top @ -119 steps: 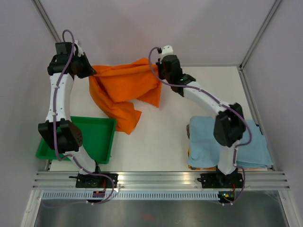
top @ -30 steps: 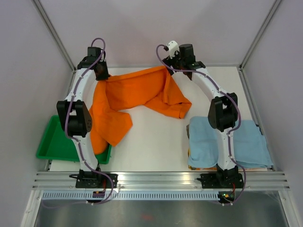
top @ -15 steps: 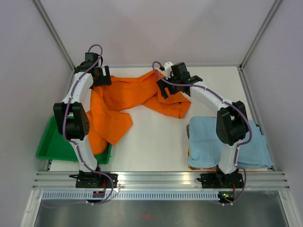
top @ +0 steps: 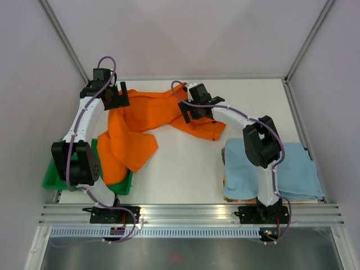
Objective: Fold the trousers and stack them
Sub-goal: Flatten the trousers out
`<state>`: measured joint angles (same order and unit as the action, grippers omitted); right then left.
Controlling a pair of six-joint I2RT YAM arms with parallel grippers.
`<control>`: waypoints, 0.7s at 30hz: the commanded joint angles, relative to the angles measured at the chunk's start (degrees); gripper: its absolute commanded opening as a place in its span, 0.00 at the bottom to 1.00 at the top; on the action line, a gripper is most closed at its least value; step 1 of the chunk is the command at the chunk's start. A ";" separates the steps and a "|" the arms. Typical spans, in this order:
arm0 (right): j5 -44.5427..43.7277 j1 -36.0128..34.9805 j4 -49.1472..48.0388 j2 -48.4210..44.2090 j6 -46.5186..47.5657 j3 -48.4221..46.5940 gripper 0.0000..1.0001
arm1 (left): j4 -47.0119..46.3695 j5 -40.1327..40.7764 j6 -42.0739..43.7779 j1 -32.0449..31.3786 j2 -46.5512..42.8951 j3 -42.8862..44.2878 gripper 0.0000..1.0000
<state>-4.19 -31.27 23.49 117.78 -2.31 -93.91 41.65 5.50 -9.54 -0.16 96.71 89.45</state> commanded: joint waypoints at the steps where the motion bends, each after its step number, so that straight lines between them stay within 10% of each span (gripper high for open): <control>1: -3.90 -2.13 -2.38 2.81 -2.62 -2.60 0.97 | -1.92 -1.18 -0.47 0.08 -3.01 -2.35 0.99; 7: -11.54 -2.66 -2.66 6.58 0.62 -4.00 0.77 | -1.48 -2.59 -1.44 0.08 -5.29 -6.38 0.98; 12: -18.29 -2.66 -0.64 7.47 2.56 -4.18 0.00 | -3.41 -4.62 -2.94 0.08 -10.13 -14.19 0.98; 21: -11.31 7.17 -0.46 -2.81 9.25 -6.90 0.00 | -2.80 -4.01 -4.08 0.08 -16.89 -21.07 0.94</control>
<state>-18.00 -30.15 24.25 122.43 4.16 -96.38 40.05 1.39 -11.40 -0.16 82.59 69.91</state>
